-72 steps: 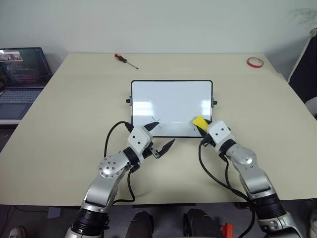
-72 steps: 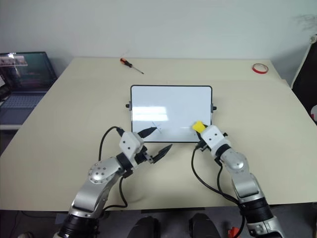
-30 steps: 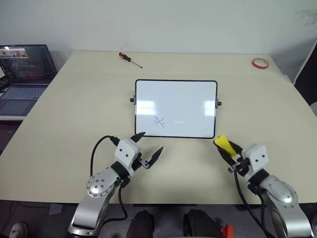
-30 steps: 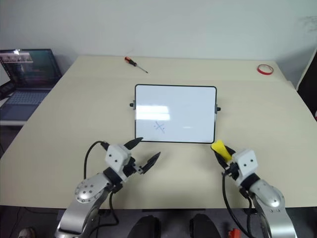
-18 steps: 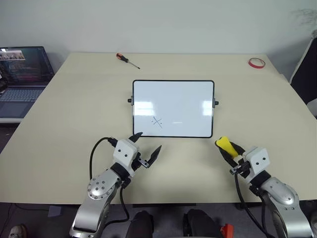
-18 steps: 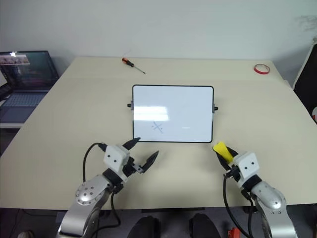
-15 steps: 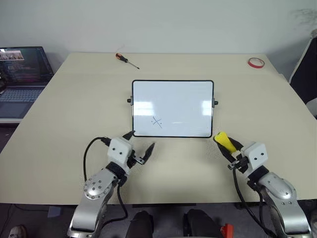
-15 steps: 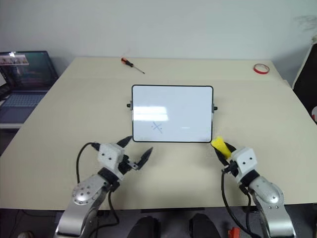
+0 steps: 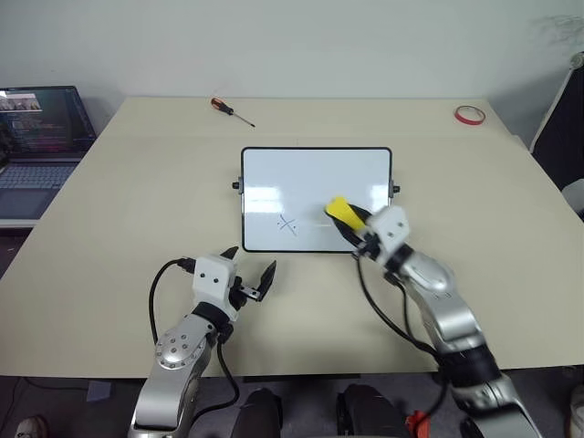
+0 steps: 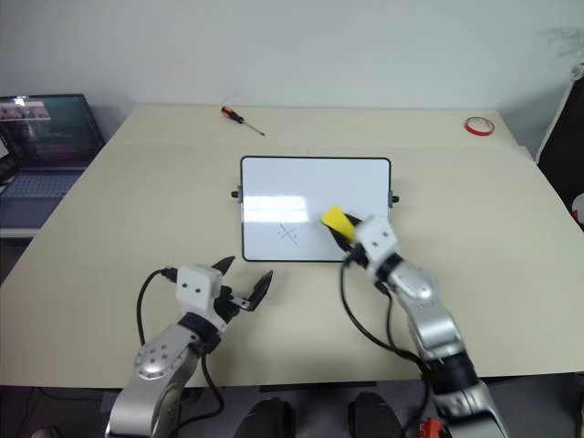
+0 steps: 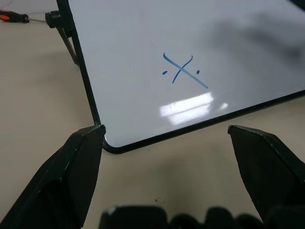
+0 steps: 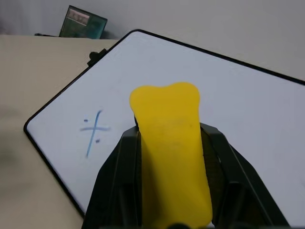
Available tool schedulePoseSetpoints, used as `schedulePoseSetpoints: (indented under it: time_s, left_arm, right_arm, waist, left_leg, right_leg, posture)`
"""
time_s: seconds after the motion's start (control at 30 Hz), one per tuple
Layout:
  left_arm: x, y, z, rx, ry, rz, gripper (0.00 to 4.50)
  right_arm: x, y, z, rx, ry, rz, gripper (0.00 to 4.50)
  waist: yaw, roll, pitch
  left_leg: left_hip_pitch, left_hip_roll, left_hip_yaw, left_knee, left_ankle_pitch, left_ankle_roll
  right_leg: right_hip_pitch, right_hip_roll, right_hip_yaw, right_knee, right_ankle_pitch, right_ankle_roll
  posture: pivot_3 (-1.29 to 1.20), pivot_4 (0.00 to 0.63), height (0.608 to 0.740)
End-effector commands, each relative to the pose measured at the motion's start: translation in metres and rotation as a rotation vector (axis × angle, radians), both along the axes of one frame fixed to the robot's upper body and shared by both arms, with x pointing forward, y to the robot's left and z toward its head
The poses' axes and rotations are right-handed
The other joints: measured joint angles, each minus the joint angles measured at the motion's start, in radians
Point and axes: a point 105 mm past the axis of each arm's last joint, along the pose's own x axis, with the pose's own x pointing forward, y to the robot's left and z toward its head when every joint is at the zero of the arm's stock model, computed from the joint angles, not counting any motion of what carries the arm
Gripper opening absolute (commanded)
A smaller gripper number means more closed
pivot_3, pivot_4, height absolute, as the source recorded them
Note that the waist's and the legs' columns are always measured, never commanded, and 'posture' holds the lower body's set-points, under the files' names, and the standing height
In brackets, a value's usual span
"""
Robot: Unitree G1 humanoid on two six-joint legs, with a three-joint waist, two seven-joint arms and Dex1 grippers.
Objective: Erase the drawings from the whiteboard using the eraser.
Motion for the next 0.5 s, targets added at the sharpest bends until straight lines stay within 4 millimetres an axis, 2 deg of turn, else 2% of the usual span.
schedulePoseSetpoints:
  time_s: [0.03,0.13,0.2,0.27,0.37,0.43,0.5]
  left_arm:
    - [-0.002,-0.001,0.015,0.004,-0.054,-0.009,4.5]
    - [-0.004,0.003,0.014,0.009,-0.053,0.005,4.5]
    - [-0.008,0.005,0.013,0.011,-0.05,0.017,4.5]
    - [-0.01,0.006,0.011,0.011,-0.047,0.026,4.5]
    - [-0.011,0.009,0.01,0.014,-0.046,0.04,4.5]
    - [-0.01,0.011,0.011,0.017,-0.054,0.051,4.5]
    - [-0.01,0.012,0.012,0.018,-0.057,0.055,4.5]
  right_arm:
    - [0.019,0.022,0.008,-0.011,-0.043,0.007,1.27]
    - [0.031,0.039,0.007,-0.055,-0.047,0.012,1.27]
    - [0.038,0.047,0.0,-0.116,-0.035,0.004,1.27]
    - [0.045,0.048,-0.016,-0.192,0.009,-0.025,1.27]
    - [0.041,0.051,-0.039,-0.282,0.058,0.001,1.27]
    - [0.028,0.052,-0.063,-0.333,0.118,0.061,1.27]
    - [0.017,0.052,-0.075,-0.358,0.148,0.106,1.27]
  waist:
    - [0.0,0.0,0.0]
    - [0.003,0.0,0.0]
    - [0.002,0.0,0.0]
    - [0.003,0.0,0.0]
    - [0.002,0.0,-0.001]
    - [0.001,-0.001,-0.002]
    - [0.001,-0.001,-0.003]
  left_leg:
    - [0.0,0.0,0.0,0.0,0.0,0.0]
    - [0.0,0.001,0.001,0.0,0.0,0.0]
    - [-0.001,0.001,0.0,0.0,0.0,0.0]
    - [-0.001,0.001,0.0,0.0,0.0,0.0]
    - [0.001,0.001,0.0,0.0,0.0,0.0]
    - [0.005,0.001,0.0,0.0,0.0,0.0]
    - [0.006,0.001,-0.001,0.001,0.0,0.0]
  right_leg:
    - [0.0,0.0,0.0,0.0,0.0,0.0]
    - [-0.001,-0.002,0.0,0.0,0.0,0.0]
    - [-0.001,-0.002,0.0,0.0,0.0,0.0]
    - [-0.001,-0.003,0.0,0.001,0.0,0.0]
    - [-0.001,-0.003,0.0,0.003,0.0,0.0]
    - [0.003,-0.003,0.001,0.004,0.0,0.0]
    - [0.004,-0.002,0.0,0.004,0.0,0.0]
  posture:
    - [0.0,0.15,0.74]
    - [0.0,0.15,0.74]
    - [0.0,0.15,0.74]
    - [0.0,0.15,0.74]
    - [0.0,0.15,0.74]
    - [0.0,0.15,0.74]
    - [0.0,0.15,0.74]
